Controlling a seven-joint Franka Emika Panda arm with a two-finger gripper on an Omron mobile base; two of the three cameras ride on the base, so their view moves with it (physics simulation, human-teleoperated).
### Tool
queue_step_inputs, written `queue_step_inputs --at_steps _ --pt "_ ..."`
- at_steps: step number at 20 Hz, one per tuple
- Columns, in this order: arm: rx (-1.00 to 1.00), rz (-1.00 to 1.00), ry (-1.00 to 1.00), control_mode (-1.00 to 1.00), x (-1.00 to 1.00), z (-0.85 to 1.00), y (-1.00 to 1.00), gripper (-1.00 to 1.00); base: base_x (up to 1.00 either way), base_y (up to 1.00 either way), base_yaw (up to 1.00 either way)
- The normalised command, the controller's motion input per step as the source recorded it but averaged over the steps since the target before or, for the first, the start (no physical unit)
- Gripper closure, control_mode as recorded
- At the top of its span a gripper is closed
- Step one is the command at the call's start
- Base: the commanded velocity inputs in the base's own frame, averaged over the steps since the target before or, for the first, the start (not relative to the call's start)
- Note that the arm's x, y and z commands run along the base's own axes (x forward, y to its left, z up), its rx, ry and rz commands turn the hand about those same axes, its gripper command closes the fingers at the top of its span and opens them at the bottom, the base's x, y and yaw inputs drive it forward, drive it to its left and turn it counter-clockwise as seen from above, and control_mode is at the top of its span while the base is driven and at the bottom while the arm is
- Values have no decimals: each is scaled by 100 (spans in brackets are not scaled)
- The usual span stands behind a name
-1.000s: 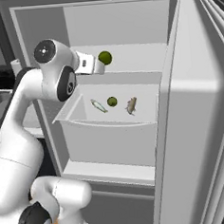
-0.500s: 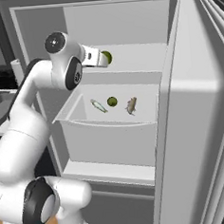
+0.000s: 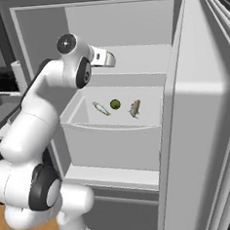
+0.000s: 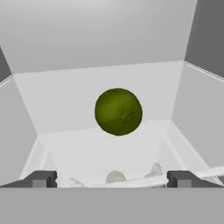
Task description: Place one lime and one fish in each tupperware on the nearby counter, to pack two identical lunches.
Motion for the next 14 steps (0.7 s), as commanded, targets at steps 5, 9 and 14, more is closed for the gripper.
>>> queue_step_inputs --at_steps 5,9,14 --pt "0 1 0 -100 44 -5 -18 -100 0 0 0" --pt "0 0 0 -100 51 -20 -3 -100 0 0 0" --pt "0 0 0 -100 50 -24 0 -100 0 0 0"
